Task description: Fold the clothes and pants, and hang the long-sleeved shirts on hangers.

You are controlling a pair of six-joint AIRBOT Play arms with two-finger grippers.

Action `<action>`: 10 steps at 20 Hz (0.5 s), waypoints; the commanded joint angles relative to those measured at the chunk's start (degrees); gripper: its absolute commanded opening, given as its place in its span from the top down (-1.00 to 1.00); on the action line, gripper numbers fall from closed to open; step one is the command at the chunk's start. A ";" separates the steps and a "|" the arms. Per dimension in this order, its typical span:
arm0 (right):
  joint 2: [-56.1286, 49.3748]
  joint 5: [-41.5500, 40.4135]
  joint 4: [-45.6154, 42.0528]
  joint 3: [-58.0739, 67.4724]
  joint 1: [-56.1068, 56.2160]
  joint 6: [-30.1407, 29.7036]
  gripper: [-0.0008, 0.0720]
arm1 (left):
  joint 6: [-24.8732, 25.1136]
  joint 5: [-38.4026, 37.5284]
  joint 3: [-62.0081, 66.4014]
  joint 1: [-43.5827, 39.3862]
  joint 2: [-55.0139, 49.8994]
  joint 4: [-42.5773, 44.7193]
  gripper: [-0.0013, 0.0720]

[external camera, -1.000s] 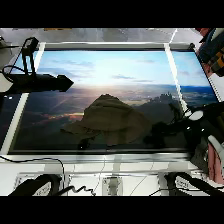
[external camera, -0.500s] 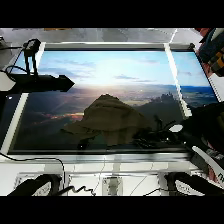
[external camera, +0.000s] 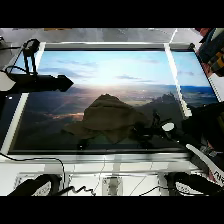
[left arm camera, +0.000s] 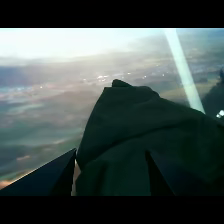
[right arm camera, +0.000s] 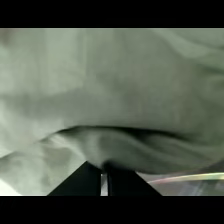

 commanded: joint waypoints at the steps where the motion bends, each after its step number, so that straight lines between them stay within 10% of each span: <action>1: 4.42 3.02 -9.94 8.92 -4.24 0.09 0.93 | -3.69 0.02 0.07 2.54 0.26 0.02 -0.30; 10: 12.31 25.00 -28.02 27.36 -21.94 0.28 0.93 | -3.76 -16.90 -3.43 9.18 -0.63 1.90 -0.30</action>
